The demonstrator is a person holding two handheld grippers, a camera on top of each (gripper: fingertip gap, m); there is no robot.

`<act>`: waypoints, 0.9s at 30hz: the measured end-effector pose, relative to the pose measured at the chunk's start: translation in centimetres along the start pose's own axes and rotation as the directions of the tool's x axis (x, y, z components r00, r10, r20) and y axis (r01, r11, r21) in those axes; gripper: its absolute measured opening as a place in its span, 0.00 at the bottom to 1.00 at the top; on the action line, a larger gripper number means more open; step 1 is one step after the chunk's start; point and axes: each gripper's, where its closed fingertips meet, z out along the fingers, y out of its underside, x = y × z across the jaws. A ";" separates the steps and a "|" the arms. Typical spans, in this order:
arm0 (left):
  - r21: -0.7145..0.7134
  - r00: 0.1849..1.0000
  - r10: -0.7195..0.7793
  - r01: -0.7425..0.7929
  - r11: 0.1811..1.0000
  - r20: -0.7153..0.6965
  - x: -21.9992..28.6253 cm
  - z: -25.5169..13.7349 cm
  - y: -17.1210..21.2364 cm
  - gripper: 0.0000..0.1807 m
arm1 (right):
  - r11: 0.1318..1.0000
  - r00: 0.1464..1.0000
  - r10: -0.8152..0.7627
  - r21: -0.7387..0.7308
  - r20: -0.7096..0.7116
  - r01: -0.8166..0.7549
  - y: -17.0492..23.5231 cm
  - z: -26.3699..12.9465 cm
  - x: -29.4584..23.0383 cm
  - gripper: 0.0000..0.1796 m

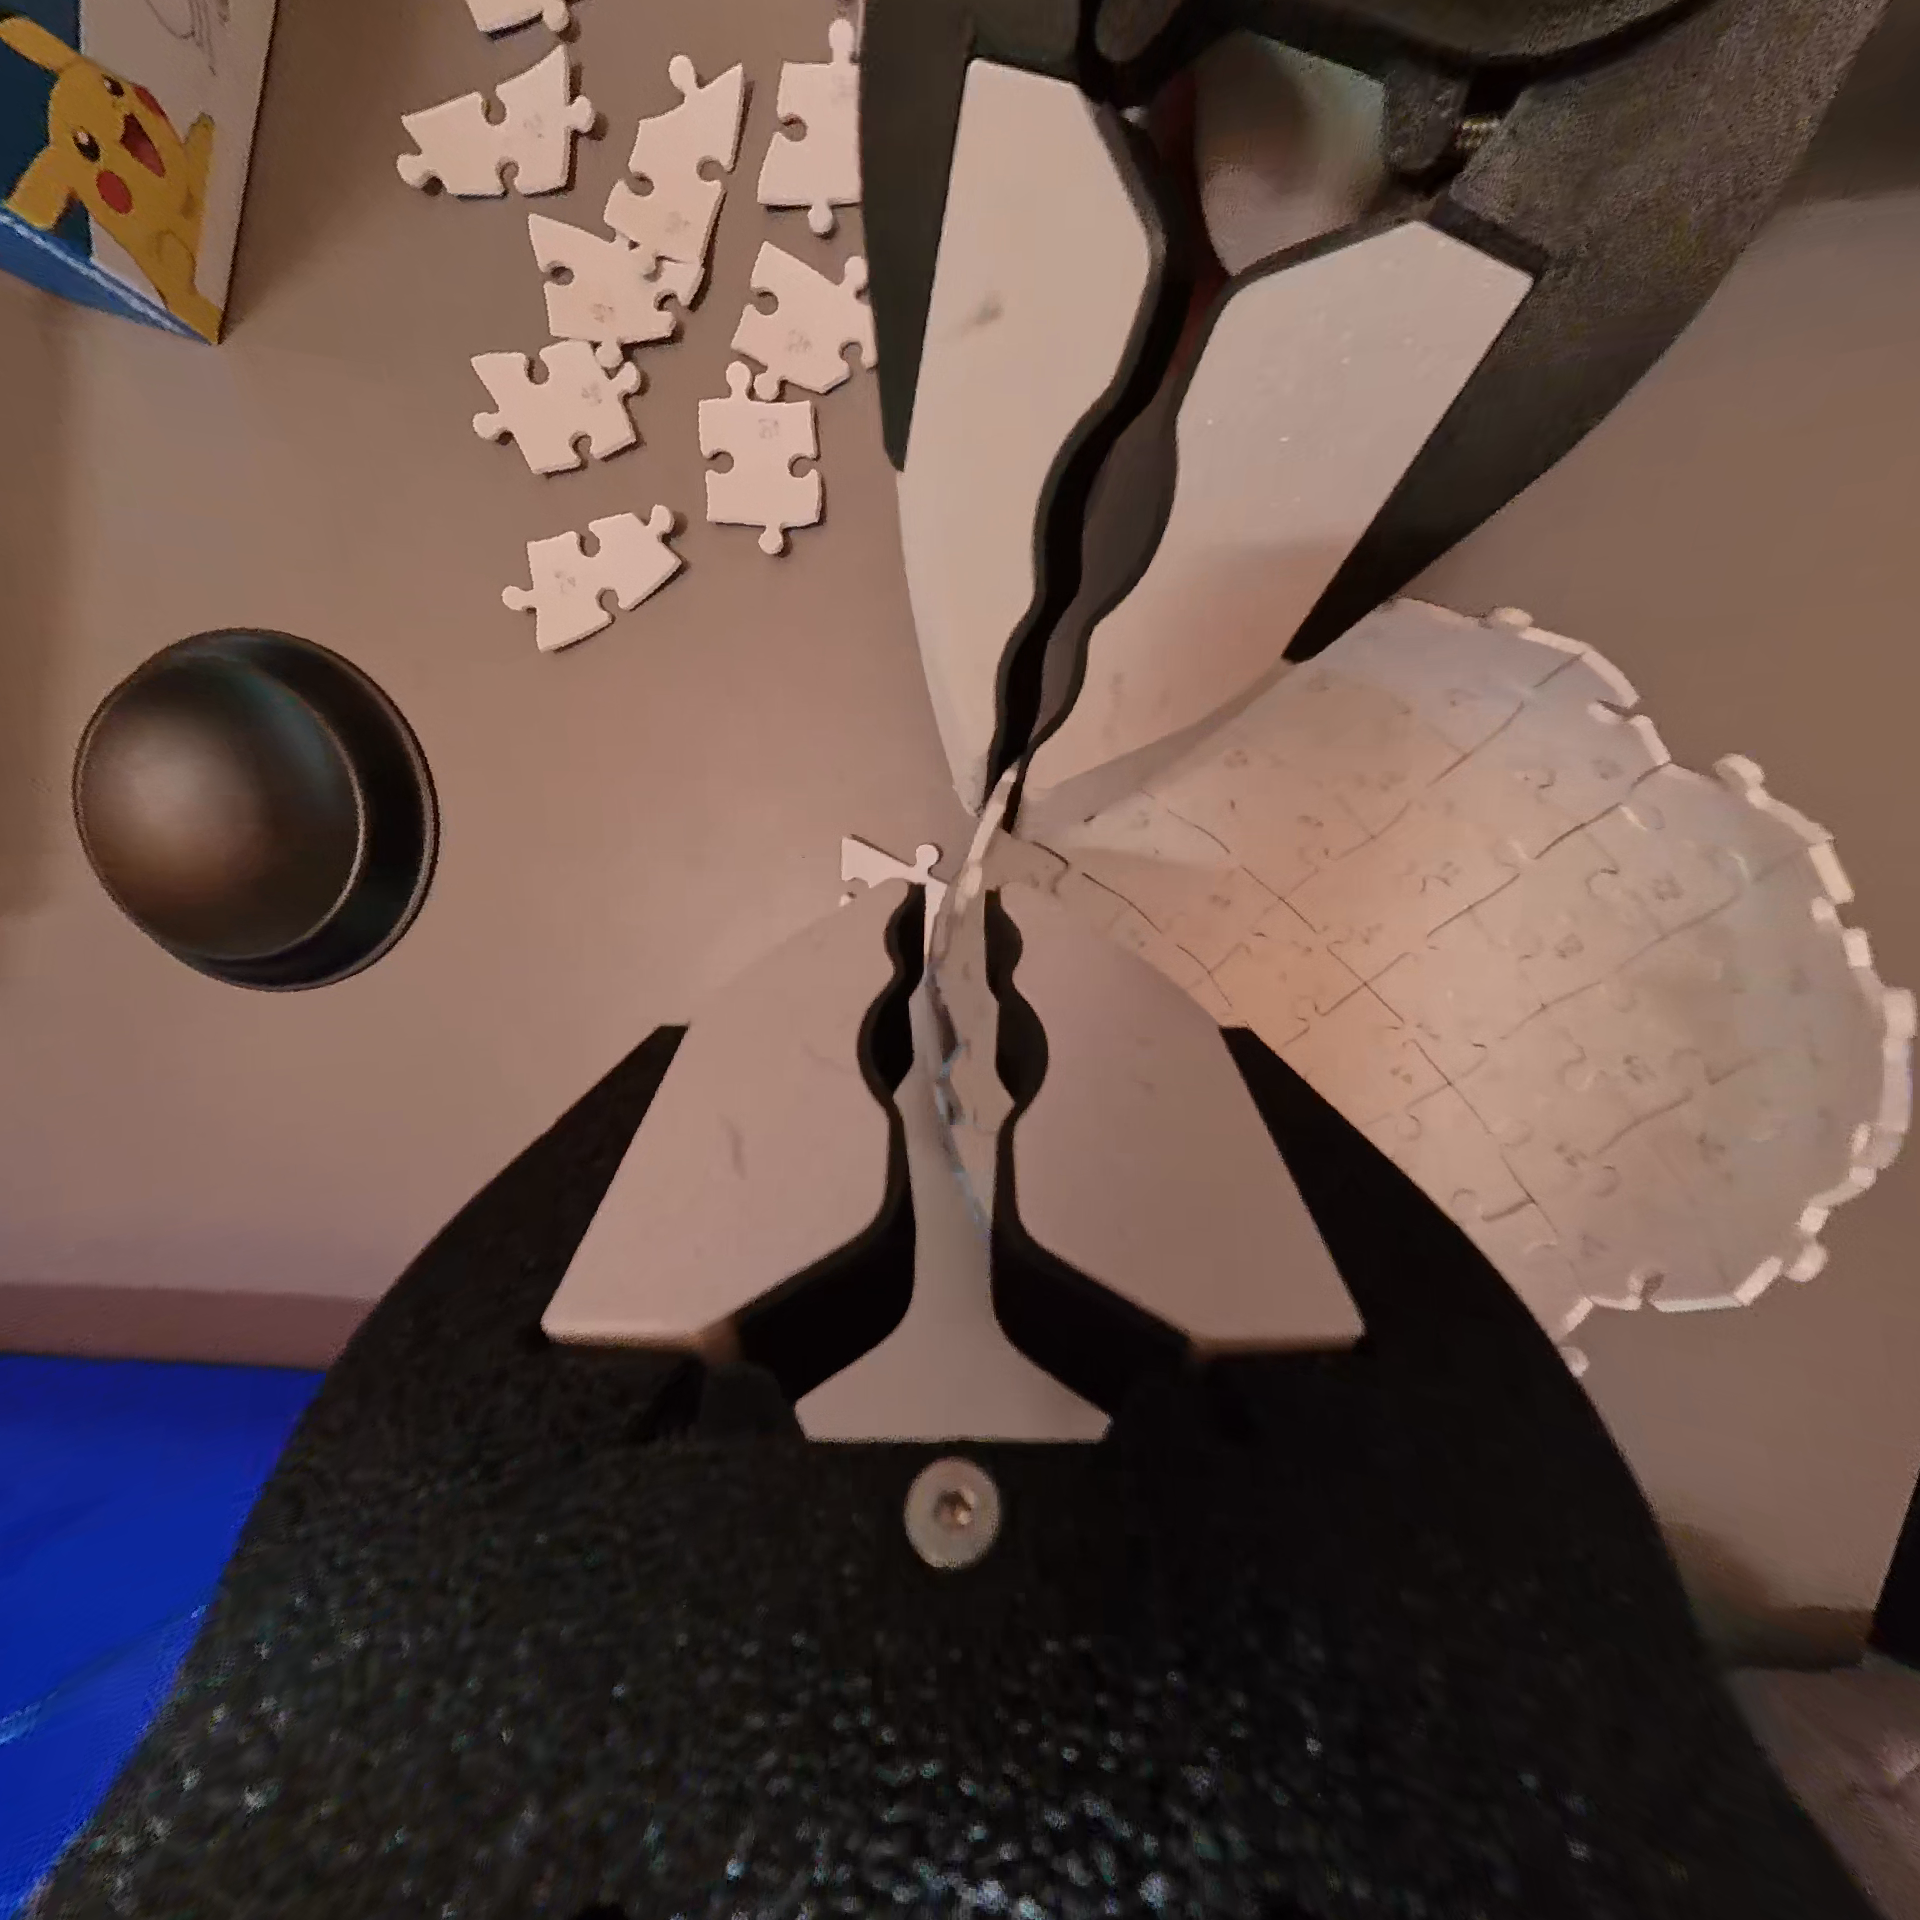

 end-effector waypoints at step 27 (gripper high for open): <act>0.037 0.995 0.104 -0.104 0.994 0.009 -0.1 -0.1 -0.4 0.03 | 0.998 0.998 0.002 0.064 0.060 -0.005 -0.8 -0.5 -0.1 0.06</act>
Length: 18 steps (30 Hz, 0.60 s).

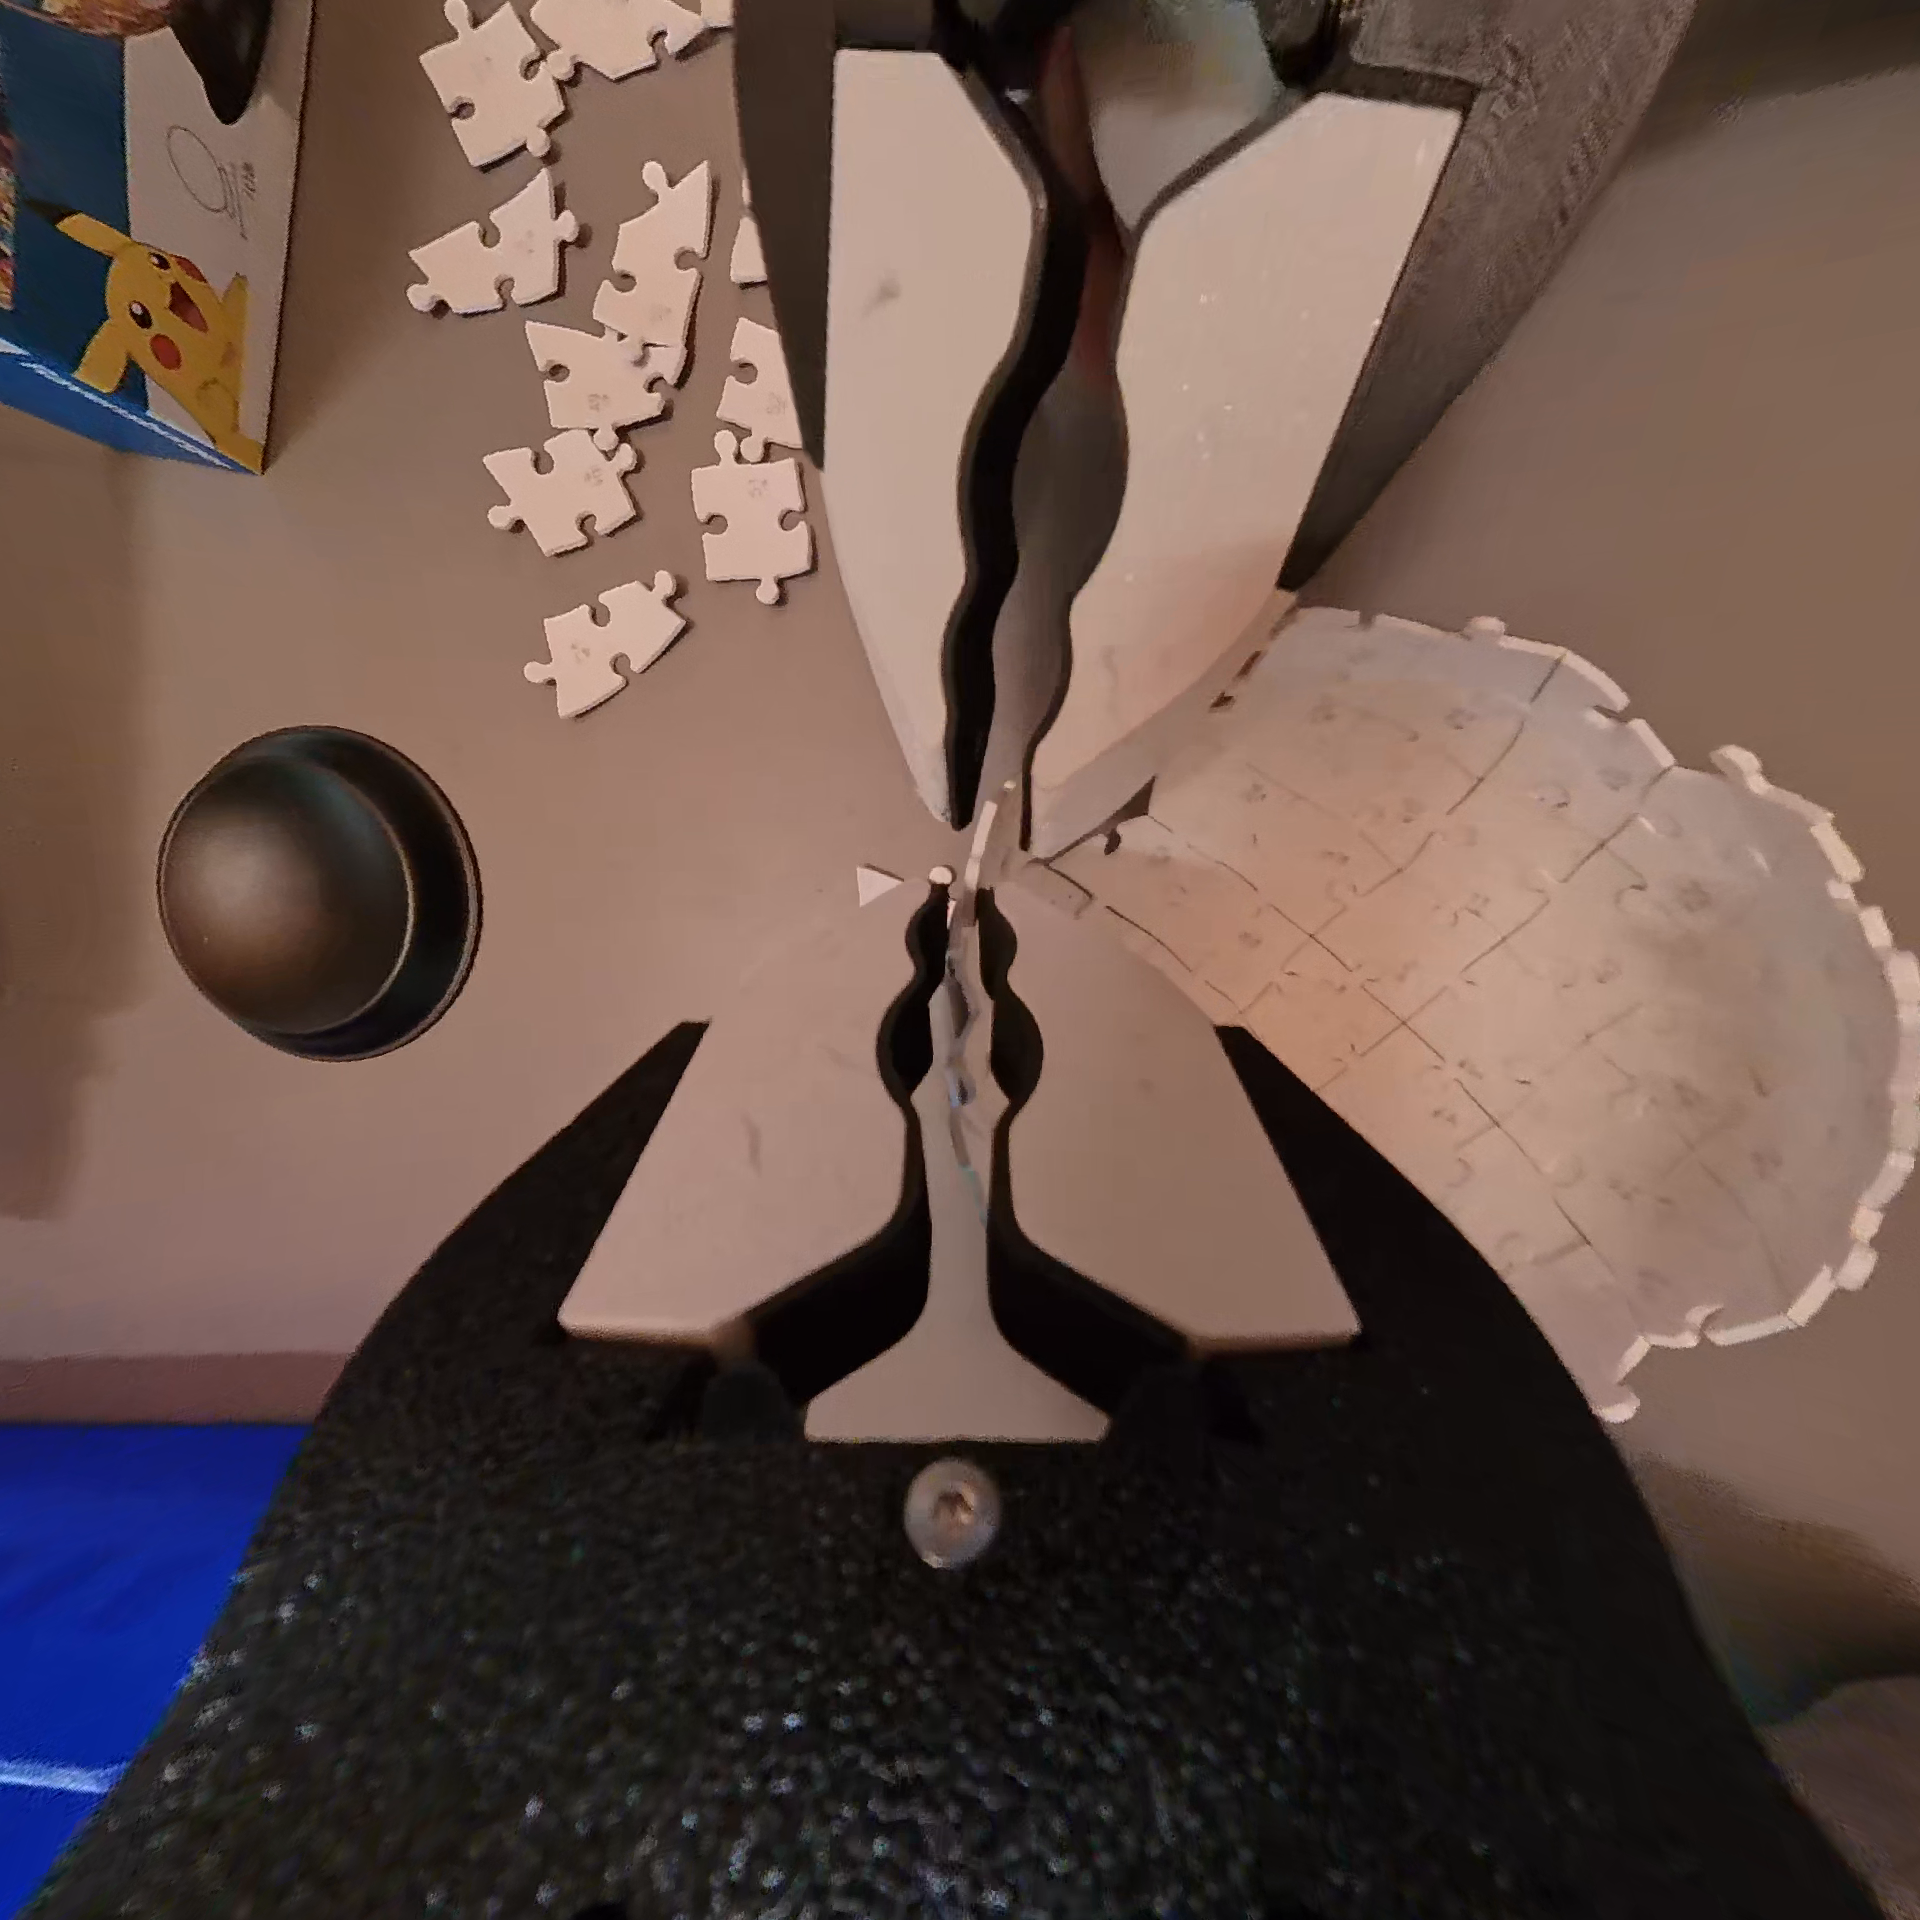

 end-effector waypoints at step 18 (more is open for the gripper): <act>0.012 1.000 -0.022 0.022 1.000 -0.003 -0.3 -0.1 0.1 0.03 | 0.997 0.996 -0.042 0.054 -0.074 0.046 -0.1 0.5 0.3 0.01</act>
